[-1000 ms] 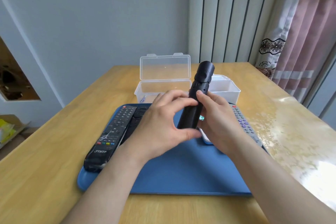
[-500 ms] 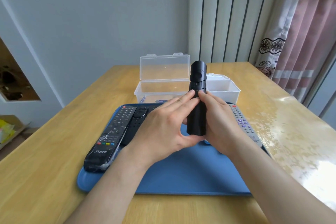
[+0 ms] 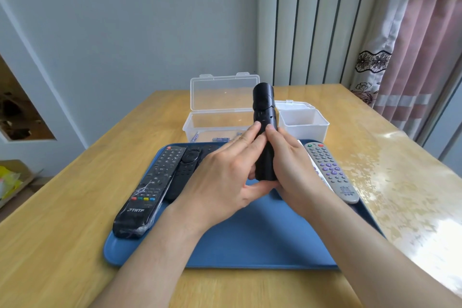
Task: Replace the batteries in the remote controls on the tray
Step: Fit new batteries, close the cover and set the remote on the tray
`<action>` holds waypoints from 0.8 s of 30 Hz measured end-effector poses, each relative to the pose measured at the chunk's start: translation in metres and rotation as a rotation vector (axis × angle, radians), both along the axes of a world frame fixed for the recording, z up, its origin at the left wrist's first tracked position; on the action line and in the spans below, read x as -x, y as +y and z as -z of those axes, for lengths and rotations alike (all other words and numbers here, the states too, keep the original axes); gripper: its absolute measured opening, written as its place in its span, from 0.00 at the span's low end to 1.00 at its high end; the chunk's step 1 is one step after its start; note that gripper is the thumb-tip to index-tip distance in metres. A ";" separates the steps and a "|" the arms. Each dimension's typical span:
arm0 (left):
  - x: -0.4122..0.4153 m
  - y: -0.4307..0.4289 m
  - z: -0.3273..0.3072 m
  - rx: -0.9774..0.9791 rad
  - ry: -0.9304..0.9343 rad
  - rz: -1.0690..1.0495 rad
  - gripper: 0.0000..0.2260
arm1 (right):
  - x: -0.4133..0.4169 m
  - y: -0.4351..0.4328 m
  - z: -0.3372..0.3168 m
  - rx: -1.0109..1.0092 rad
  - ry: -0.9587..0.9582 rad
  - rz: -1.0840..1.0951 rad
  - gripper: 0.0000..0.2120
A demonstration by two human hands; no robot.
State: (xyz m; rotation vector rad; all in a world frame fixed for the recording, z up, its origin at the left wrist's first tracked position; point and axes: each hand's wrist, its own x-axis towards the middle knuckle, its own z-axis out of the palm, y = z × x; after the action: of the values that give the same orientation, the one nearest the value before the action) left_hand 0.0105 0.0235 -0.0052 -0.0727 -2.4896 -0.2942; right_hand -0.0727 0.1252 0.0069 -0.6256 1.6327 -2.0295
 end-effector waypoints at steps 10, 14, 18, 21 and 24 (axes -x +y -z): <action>-0.001 0.014 -0.002 -0.084 0.008 0.054 0.34 | 0.012 0.013 -0.013 0.127 -0.301 0.118 0.16; 0.003 0.010 0.002 0.017 0.026 0.041 0.32 | 0.014 0.011 -0.011 0.199 -0.445 -0.019 0.19; 0.004 0.005 0.005 0.031 0.065 0.023 0.32 | 0.014 0.009 -0.009 0.185 -0.445 -0.080 0.21; 0.004 0.007 0.003 0.066 0.063 0.014 0.32 | 0.015 0.009 -0.010 0.210 -0.460 -0.090 0.20; 0.004 0.007 0.003 0.091 0.085 0.003 0.30 | 0.014 0.009 -0.010 0.206 -0.446 -0.094 0.19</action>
State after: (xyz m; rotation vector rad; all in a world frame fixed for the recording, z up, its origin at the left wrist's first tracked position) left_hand 0.0068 0.0300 -0.0081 -0.1236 -2.4181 -0.1746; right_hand -0.0865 0.1346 0.0169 -0.2792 1.1276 -2.0950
